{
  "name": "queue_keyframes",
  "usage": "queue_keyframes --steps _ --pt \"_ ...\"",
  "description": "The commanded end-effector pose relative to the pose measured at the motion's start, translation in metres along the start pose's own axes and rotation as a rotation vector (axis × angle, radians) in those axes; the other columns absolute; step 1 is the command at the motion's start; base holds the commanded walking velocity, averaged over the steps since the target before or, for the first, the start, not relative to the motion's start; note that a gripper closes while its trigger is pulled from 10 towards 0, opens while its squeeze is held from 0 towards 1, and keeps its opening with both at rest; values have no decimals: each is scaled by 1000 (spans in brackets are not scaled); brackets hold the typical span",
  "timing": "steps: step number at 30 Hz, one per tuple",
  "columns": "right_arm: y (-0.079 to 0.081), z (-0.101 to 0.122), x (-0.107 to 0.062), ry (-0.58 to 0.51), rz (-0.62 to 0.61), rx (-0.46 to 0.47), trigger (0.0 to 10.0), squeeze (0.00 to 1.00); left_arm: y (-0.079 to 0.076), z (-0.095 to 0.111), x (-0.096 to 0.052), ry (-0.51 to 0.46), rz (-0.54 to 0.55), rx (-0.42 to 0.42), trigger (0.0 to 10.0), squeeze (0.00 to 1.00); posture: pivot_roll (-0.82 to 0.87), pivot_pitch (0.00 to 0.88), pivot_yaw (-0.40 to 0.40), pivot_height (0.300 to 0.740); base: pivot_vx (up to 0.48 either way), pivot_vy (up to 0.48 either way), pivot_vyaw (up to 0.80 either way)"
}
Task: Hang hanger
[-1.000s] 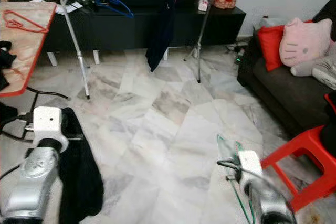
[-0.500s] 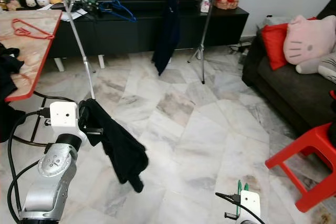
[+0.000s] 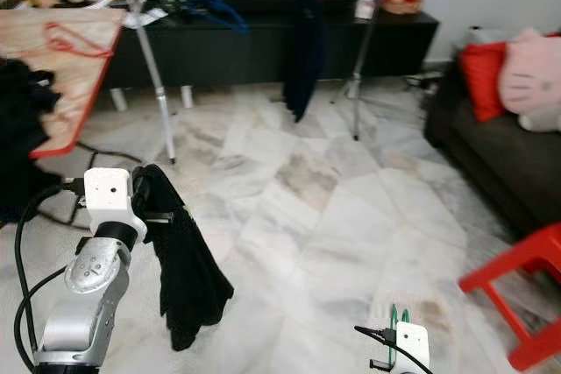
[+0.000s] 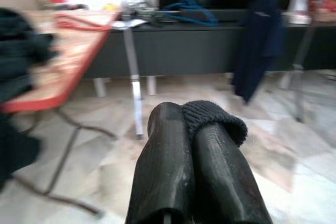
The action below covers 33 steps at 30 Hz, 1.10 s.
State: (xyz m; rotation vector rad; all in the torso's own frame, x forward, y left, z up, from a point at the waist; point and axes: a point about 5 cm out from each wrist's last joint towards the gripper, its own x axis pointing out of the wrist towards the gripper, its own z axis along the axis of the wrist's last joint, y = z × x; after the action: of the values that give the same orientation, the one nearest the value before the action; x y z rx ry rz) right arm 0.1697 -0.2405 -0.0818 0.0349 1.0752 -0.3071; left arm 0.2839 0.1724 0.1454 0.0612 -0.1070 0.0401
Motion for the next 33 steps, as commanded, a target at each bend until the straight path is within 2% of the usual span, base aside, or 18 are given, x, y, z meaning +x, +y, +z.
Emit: queue_keyframes --steps 1,6,17,22,27,33 --pt "-2 1 0 -4 0 12 10000 0 -3 13 1 -48 -8 -19 10000 0 52 0 -77 740 0 0 800" --pt "-2 2 0 -5 -2 19 10000 0 -4 12 1 -40 -8 -25 10000 0 52 0 -79 740 0 0 608" --pt "-1 2 0 -5 1 37 10000 0 -7 12 3 -36 -14 -26 10000 0 50 0 -82 740 0 0 0" --pt "-2 3 0 -14 4 14 10000 0 -8 13 4 -37 -19 -27 10000 0 50 0 -82 740 0 270 175" --pt "-1 4 0 -20 6 21 10000 0 -9 14 4 -39 -21 -30 10000 0 45 0 -82 740 0 272 800" --pt "-2 5 0 -22 -2 27 10000 0 -9 14 5 -40 -22 -29 10000 0 47 0 -83 740 0 273 0"
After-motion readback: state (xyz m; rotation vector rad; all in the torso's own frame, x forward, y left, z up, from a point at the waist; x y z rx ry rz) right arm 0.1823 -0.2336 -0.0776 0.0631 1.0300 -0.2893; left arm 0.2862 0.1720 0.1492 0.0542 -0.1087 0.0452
